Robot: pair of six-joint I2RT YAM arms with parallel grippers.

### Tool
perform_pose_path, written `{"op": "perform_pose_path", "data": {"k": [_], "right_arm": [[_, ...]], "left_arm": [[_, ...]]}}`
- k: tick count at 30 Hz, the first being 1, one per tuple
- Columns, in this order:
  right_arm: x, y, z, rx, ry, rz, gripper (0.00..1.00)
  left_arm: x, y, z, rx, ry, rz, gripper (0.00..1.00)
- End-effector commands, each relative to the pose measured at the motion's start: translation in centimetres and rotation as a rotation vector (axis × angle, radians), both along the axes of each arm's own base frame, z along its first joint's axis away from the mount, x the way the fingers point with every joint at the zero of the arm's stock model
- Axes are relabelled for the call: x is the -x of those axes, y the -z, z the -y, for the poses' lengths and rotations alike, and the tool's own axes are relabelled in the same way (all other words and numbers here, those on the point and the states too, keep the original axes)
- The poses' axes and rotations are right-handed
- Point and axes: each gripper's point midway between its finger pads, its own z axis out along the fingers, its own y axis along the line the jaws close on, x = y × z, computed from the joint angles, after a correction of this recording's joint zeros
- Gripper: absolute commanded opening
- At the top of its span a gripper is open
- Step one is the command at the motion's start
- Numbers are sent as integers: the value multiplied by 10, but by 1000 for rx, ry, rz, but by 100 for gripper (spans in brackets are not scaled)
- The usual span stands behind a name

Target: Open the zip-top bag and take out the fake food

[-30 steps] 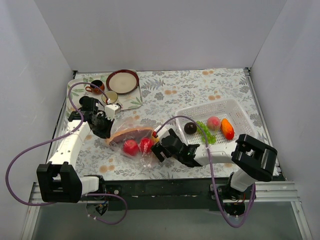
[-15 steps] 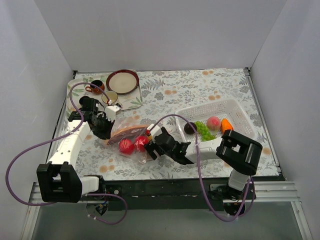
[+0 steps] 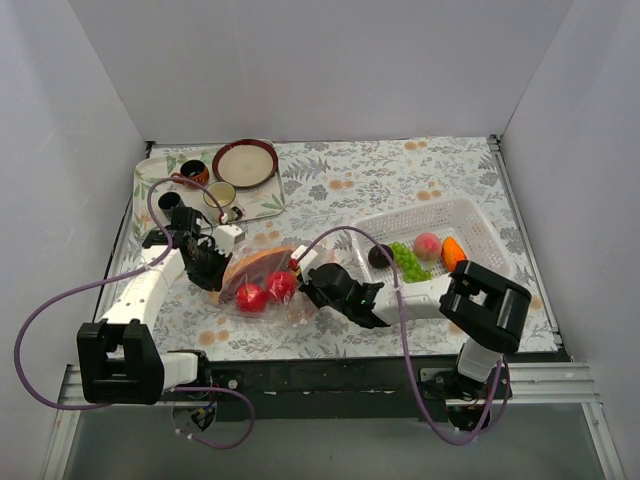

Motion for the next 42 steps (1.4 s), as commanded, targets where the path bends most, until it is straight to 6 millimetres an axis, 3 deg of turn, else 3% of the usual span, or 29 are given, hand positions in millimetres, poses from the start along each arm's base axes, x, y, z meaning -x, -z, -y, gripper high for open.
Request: {"op": "perform_pose_path", "data": {"k": [1,7,10,12,14,15,17,18,21,24,29,35,39,40,42], "right_arm": [[6,-43,5,-116,-8,35,1],[10,-42,23,-110,22,31,2],[5,-30,22,-64,43,22,16],[5,-22,19,-36,45,-2,19],[8,-17,23,-31,56,-22,23],[10,-18,24,-48,64,-30,25],[10,-18,30,-57,83,-32,31],[12,-16,36,-57,93,-36,33],[15,-12,43,-51,104,-47,36],[17,-10,45,-54,111,-58,38],[16,-12,42,-75,120,-64,40],[11,-15,39,-76,135,-49,48],[20,-26,31,-126,60,-53,55],[22,-28,29,-139,41,-57,70],[30,-34,21,-174,-18,-68,85]], "left_arm": [[-8,2,-2,-17,2,41,0],[-14,3,-3,-26,0,53,0],[-18,-5,-3,-26,10,77,0],[-35,-37,3,5,8,149,0],[-39,-63,12,55,16,170,0],[-54,-94,17,83,19,235,0],[-54,-119,28,144,34,240,0],[-60,-142,33,173,36,279,0],[-47,-159,49,264,68,237,0],[-29,-157,59,325,89,190,0],[-4,-123,59,328,92,97,0],[1,-71,38,199,73,42,0],[-1,-46,22,107,53,50,0],[-4,-42,21,100,49,57,0],[-5,-36,19,88,34,52,0]]}}
